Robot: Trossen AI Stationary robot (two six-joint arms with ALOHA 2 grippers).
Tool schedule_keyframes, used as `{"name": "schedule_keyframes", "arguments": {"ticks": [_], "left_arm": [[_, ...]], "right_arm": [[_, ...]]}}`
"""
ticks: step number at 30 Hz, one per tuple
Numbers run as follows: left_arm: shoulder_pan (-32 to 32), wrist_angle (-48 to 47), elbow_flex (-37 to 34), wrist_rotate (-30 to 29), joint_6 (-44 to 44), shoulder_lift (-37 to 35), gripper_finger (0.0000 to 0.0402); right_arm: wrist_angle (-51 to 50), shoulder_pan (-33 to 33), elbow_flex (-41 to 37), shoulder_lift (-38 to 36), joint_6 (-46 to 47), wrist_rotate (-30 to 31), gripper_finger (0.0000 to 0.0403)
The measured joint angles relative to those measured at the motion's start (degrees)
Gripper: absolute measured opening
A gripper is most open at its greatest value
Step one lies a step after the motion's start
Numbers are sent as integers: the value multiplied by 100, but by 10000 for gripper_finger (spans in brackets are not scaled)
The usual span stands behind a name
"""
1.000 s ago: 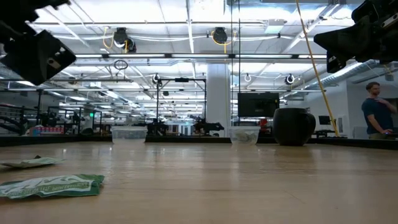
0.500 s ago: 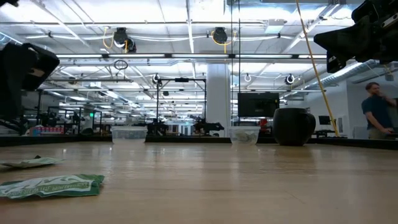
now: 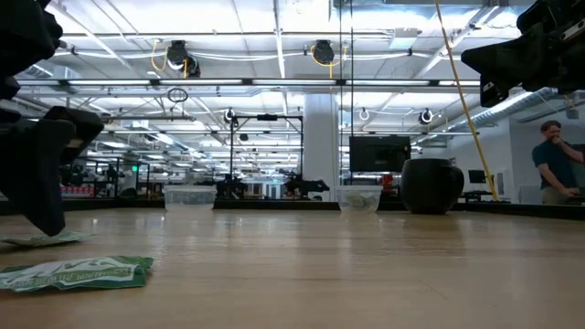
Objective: Pick and place items into bin
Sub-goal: Put the green stevia packet into the left transparent bin
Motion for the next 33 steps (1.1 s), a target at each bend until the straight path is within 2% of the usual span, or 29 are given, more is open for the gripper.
{"name": "schedule_keyframes", "arguments": {"ticks": [4,13,19,27,30,33], "left_arm": [[81,27,2,71,-6,6,211],[214,161,-11,-31,37,-69,119],[403,182,-11,-64,131,-153,75],[668,13,-11,584,188,-155,9],[676,32,-11,629,-33,-178,9],[676,97,-11,627,-111,-190,40]], "right_arm": [[0,2,2,2,2,0,4],[0,1,1,1,2,0,4],[0,1,2,2,0,0,4],[1,0,1,1,2,0,4],[1,1,0,2,2,0,4],[0,0,2,2,2,0,4]]}}
